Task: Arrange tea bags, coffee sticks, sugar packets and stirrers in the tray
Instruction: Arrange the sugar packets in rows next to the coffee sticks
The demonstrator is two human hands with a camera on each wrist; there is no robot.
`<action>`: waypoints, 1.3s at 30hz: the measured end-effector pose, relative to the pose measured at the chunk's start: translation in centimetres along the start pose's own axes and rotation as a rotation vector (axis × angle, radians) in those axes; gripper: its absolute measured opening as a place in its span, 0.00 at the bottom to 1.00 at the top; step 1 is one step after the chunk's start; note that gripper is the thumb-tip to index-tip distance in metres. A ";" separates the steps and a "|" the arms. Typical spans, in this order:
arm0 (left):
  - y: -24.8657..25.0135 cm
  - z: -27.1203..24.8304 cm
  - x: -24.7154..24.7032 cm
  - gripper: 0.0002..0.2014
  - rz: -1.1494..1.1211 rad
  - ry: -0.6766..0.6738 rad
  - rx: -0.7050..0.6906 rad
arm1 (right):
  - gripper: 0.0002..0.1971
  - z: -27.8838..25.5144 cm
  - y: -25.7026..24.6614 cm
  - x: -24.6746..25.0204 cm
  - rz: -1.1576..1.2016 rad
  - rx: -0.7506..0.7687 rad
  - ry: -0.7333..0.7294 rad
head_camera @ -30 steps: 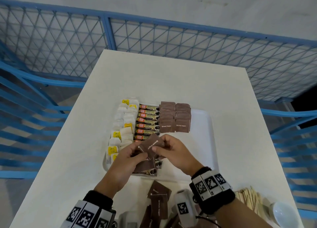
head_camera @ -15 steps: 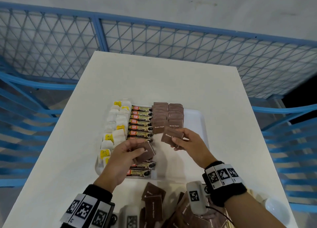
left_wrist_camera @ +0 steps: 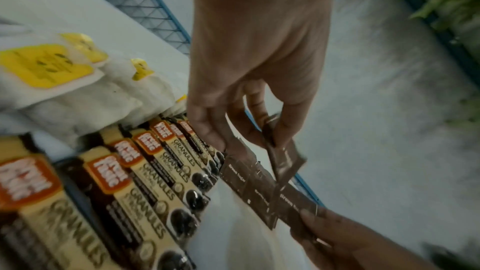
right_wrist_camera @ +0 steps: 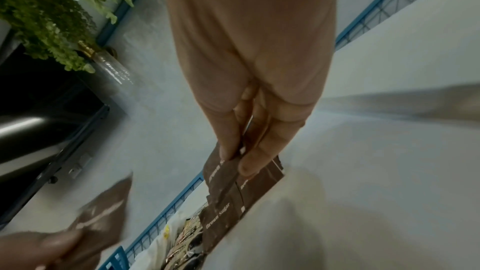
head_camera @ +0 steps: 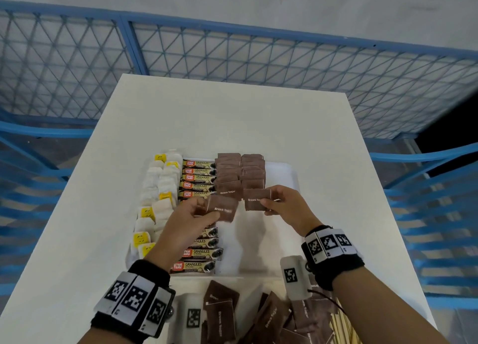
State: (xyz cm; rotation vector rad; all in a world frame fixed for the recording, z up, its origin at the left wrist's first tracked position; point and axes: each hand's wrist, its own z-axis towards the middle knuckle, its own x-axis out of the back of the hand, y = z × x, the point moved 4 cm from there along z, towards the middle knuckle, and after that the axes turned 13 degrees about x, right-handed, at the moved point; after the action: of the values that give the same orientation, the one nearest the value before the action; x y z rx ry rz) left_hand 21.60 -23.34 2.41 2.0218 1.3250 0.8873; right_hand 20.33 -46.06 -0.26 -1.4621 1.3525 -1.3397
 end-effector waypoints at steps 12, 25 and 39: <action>1.4 5.5 -1.3 0.08 0.448 0.173 -0.174 | 0.07 3.2 1.6 0.0 -0.133 -0.063 0.107; 1.3 6.8 -2.8 0.05 0.561 0.309 -0.211 | 0.10 3.0 1.5 -0.2 -0.303 -0.016 0.167; 1.3 3.7 -1.8 0.06 0.620 0.235 -0.327 | 0.08 0.8 -0.2 0.0 -0.455 0.103 0.179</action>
State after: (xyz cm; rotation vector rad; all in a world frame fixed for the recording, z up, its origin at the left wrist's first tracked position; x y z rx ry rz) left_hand 24.70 -25.87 0.67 2.1254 0.5836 1.5422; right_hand 21.21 -46.15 -0.20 -1.6735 1.0711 -1.8368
